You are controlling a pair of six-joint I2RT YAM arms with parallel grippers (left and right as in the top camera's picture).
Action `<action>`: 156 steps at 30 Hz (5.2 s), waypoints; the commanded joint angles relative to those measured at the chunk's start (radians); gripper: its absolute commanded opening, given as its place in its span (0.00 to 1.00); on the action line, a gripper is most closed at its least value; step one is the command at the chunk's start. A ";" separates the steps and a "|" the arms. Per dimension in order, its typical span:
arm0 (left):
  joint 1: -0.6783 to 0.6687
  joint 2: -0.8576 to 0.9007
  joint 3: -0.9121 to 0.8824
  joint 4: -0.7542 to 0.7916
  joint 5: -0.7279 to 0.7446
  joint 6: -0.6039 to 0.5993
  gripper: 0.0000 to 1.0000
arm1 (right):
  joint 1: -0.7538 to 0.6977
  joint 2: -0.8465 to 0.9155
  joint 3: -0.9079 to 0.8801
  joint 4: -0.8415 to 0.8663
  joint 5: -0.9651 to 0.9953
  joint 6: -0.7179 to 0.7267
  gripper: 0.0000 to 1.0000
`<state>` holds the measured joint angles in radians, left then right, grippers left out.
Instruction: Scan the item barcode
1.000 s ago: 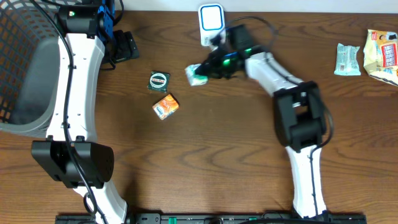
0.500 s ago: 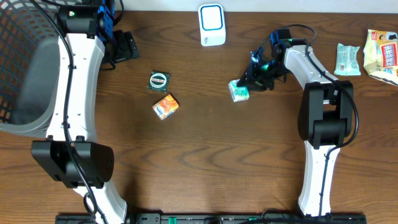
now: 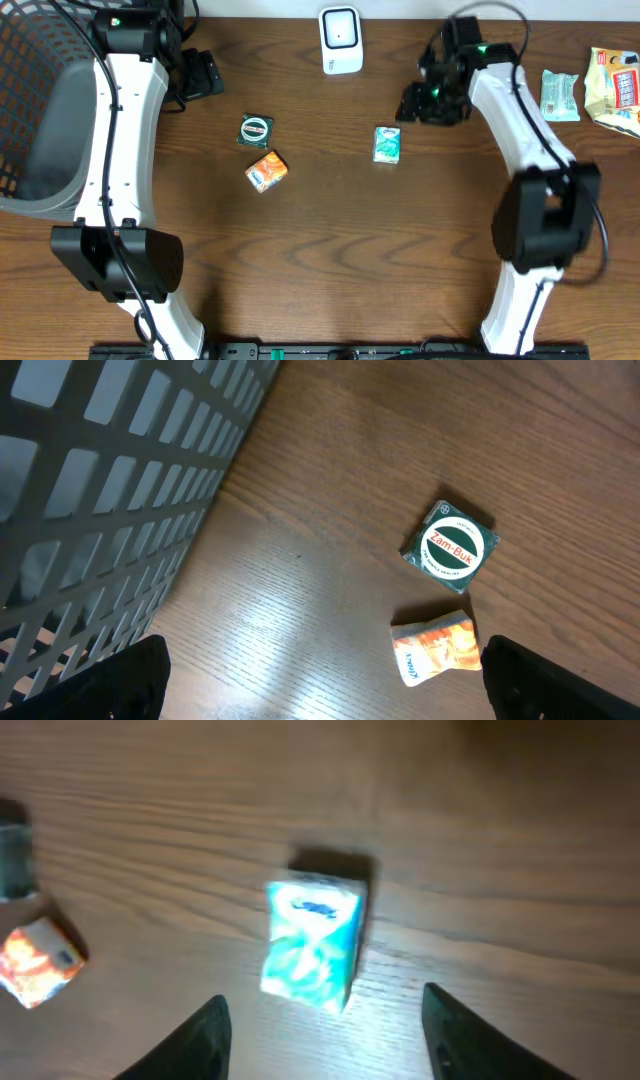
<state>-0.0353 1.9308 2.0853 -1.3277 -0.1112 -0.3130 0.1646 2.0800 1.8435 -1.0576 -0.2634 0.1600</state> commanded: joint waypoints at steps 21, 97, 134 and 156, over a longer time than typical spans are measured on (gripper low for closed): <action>0.002 0.010 -0.006 -0.003 -0.012 0.008 0.98 | 0.341 0.235 0.003 0.003 0.629 0.180 0.60; 0.002 0.010 -0.006 -0.003 -0.012 0.008 0.98 | 0.563 -0.024 -0.191 0.045 0.605 -0.063 0.48; 0.002 0.010 -0.006 -0.003 -0.012 0.008 0.98 | 0.151 -0.008 -0.260 0.199 -0.575 -0.186 0.13; 0.002 0.010 -0.006 -0.003 -0.012 0.008 0.98 | -0.163 0.054 -0.443 0.171 -0.363 -0.146 0.39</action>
<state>-0.0353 1.9308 2.0853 -1.3277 -0.1112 -0.3130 0.0208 2.1304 1.3579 -0.8608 -0.7532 0.0040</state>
